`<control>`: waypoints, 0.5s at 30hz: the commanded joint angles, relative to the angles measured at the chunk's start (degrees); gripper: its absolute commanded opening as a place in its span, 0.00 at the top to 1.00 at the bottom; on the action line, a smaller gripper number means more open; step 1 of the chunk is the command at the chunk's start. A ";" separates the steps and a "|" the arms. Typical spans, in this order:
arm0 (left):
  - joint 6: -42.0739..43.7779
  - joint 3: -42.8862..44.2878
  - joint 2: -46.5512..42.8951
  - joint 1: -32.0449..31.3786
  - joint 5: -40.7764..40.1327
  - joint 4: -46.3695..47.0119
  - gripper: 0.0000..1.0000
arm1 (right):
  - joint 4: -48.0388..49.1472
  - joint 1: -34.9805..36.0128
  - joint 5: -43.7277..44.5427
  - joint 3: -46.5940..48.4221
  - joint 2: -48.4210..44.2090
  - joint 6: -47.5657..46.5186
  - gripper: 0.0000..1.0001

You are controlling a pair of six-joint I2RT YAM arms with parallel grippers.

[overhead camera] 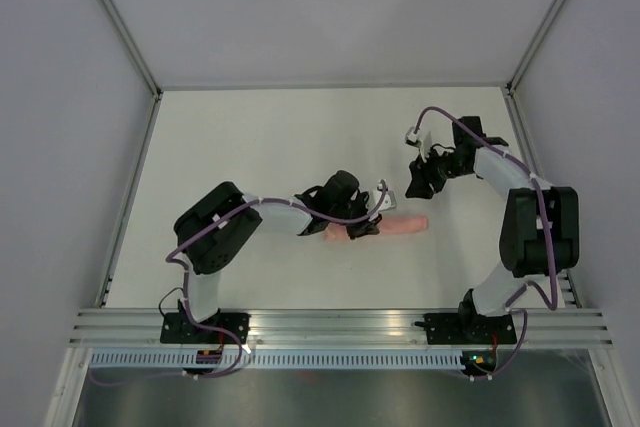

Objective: Fold the napkin, place the utensils inside, and roll it up
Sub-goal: Roll the napkin at the center of the board.

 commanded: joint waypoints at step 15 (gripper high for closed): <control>-9.56 16.13 14.80 7.34 17.91 -29.26 0.92 | 22.60 12.84 9.24 -30.84 -27.30 -14.20 0.36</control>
